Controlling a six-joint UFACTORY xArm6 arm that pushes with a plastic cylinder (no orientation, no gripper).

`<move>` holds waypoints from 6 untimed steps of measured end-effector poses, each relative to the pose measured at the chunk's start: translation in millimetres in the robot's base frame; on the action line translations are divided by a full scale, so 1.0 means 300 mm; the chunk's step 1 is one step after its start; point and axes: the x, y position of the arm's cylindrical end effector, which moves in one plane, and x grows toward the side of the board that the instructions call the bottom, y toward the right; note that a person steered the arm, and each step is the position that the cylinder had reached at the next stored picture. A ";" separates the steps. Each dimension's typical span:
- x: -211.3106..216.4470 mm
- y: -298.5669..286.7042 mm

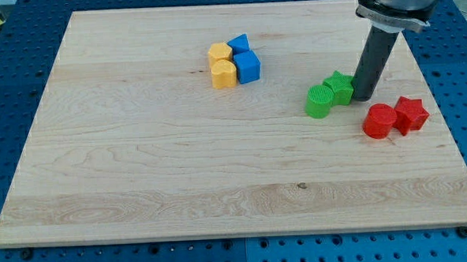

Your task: Place the green circle to the bottom of the blue cube

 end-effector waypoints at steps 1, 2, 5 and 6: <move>-0.040 -0.005; -0.096 -0.026; 0.041 0.182; 0.145 0.174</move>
